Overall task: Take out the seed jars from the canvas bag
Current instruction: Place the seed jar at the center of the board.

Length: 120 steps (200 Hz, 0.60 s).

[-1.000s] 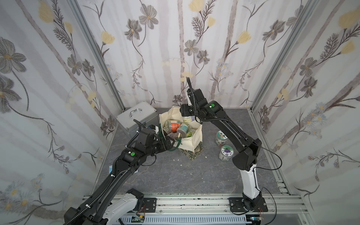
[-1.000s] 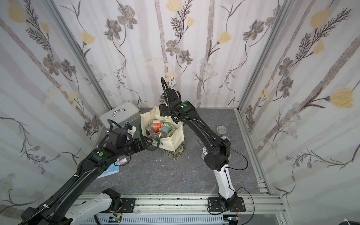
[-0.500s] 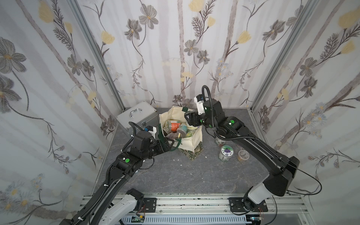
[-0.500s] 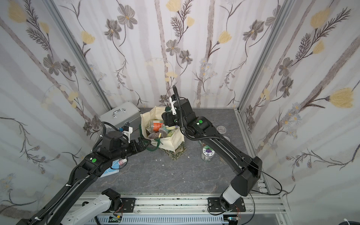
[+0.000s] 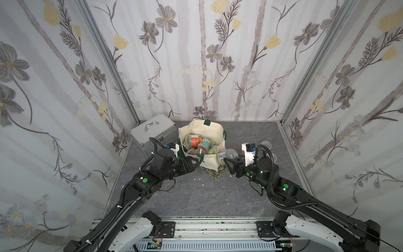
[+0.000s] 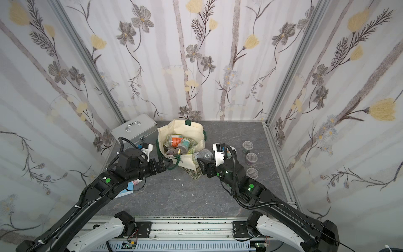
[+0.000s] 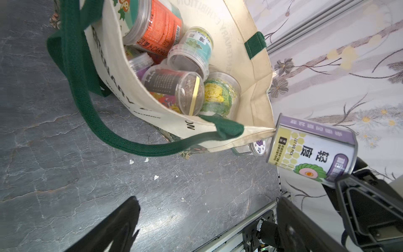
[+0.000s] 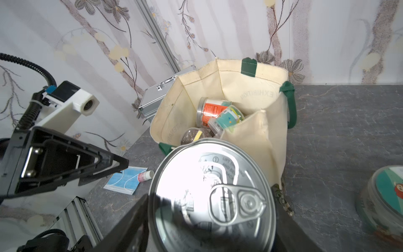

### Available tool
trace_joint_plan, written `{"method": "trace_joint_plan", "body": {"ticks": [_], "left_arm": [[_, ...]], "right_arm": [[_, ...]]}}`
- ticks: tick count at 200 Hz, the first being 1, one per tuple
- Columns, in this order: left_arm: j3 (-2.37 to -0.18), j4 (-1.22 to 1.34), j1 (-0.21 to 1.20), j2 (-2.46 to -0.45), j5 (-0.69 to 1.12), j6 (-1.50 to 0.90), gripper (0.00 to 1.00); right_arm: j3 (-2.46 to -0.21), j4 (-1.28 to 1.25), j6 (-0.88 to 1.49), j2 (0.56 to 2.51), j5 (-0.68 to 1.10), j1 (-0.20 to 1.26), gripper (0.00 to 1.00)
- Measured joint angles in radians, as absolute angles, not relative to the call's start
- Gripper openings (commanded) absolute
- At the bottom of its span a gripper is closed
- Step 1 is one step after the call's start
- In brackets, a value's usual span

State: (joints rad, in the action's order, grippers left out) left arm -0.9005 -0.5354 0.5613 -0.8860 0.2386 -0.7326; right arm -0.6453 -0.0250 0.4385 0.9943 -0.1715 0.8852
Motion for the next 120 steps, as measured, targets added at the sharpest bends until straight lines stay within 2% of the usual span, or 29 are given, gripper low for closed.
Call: {"method": "trace_joint_plan", "body": {"ticks": [55, 120], "left_arm": [[-0.933, -0.549, 0.573, -0.932, 0.221, -0.732, 1.00], [-0.941, -0.551, 0.601, -0.952, 0.194, -0.733, 1.00]], "right_arm": [[-0.453, 0.069, 0.500, 0.801, -0.285, 0.891, 0.65], [-0.372, 0.125, 0.632, 0.785, -0.323, 0.892, 0.64]]}}
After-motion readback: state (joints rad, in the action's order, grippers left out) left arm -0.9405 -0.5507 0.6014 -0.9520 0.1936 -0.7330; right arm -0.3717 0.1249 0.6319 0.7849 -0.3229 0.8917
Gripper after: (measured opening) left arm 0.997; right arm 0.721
